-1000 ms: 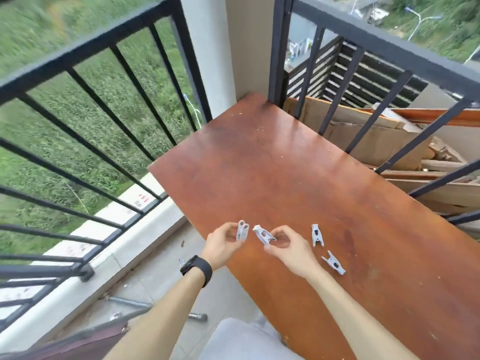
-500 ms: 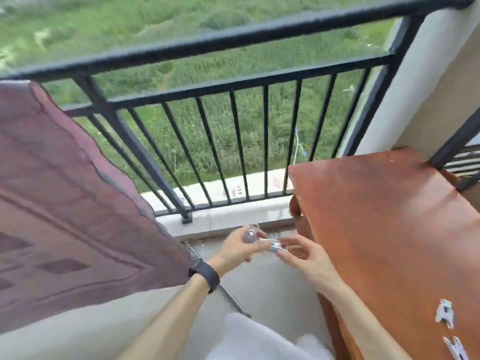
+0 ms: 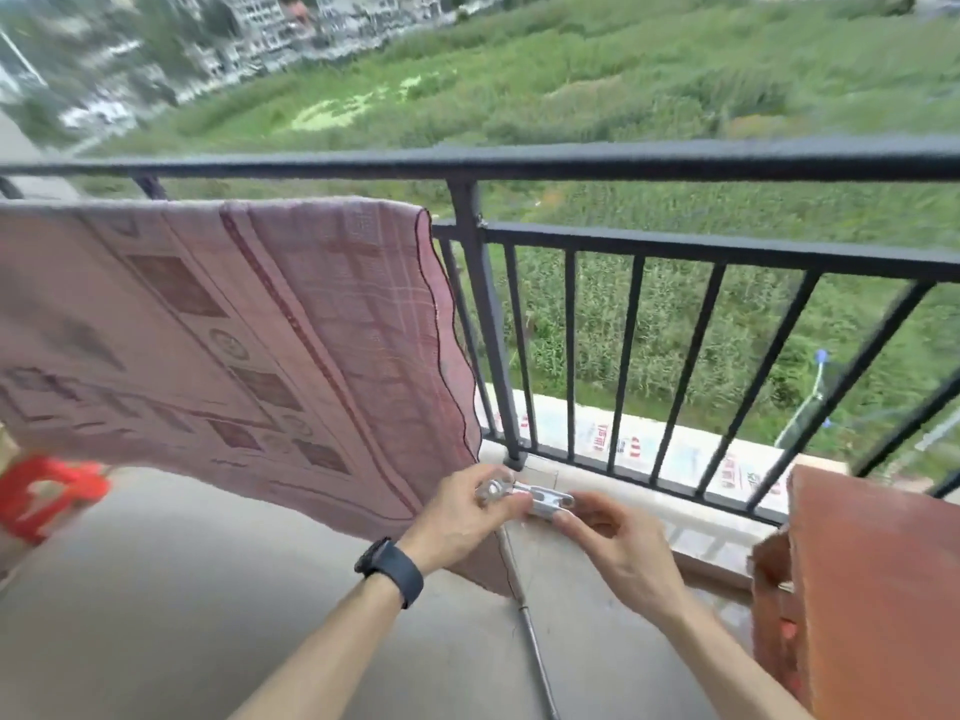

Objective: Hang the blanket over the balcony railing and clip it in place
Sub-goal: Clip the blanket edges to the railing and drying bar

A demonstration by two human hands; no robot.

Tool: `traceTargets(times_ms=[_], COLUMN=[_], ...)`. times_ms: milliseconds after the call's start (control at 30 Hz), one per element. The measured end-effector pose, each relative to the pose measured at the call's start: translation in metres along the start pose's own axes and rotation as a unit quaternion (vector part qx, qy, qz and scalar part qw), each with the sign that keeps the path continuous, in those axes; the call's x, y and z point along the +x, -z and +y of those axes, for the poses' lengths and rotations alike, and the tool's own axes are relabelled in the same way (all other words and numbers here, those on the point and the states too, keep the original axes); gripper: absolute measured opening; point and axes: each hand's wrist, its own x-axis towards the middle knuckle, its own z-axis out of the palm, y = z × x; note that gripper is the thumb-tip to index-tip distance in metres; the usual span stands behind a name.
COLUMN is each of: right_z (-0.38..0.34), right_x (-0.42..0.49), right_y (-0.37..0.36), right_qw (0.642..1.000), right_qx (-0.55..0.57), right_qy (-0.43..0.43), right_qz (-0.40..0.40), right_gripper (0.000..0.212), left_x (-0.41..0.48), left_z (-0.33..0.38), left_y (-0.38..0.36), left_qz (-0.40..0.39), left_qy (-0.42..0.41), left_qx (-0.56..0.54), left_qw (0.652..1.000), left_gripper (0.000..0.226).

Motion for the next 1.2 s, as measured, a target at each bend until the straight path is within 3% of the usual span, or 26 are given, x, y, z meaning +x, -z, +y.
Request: traceTargets(times_ms=[133, 233, 300, 367, 433, 500, 567, 733, 933, 1200], right_z=[-0.021, -0.046, -0.07, -0.097, -0.121, -0.141, -0.157, -0.182, -0.191, -0.217], right_x=[0.043, 0.077, 0.094, 0.108, 0.119, 0.128, 0.138, 0.153, 0.161, 0.177], right_y=[0.006, 0.011, 0.014, 0.018, 0.022, 0.026, 0.03, 0.034, 0.031, 0.021], right_qw=[0.998, 0.993, 0.989, 0.981, 0.973, 0.967, 0.964, 0.959, 0.957, 0.962], right_qx=[-0.011, -0.019, -0.011, -0.003, -0.002, -0.001, 0.002, 0.006, 0.04, 0.01], right_qy=[0.063, 0.112, 0.145, 0.188, 0.224, 0.244, 0.254, 0.264, 0.272, 0.267], right_qz=[0.013, 0.021, 0.032, 0.049, 0.061, 0.071, 0.081, 0.103, 0.096, 0.048], right_gripper=[0.01, 0.017, 0.023, 0.031, 0.037, 0.039, 0.037, 0.033, 0.022, 0.037], left_x=[0.005, 0.023, 0.041, 0.057, 0.067, 0.071, 0.072, 0.076, 0.075, 0.078], left_z=[0.055, 0.105, 0.127, 0.144, 0.16, 0.171, 0.179, 0.186, 0.194, 0.196], left_y=[0.067, 0.126, 0.158, 0.178, 0.192, 0.202, 0.208, 0.209, 0.206, 0.208], left_qz=[0.168, 0.327, 0.365, 0.34, 0.277, 0.218, 0.194, 0.203, 0.207, 0.212], left_qy=[-0.065, -0.179, -0.23, -0.201, -0.142, -0.116, -0.12, -0.129, -0.138, -0.126], left_qx=[0.095, 0.202, 0.273, 0.317, 0.342, 0.358, 0.39, 0.378, 0.339, 0.34], left_qw=[0.979, 0.906, 0.86, 0.862, 0.886, 0.9, 0.892, 0.894, 0.907, 0.908], left_gripper=[0.031, 0.004, 0.025, 0.044, 0.047, 0.033, 0.015, 0.032, 0.027, 0.029])
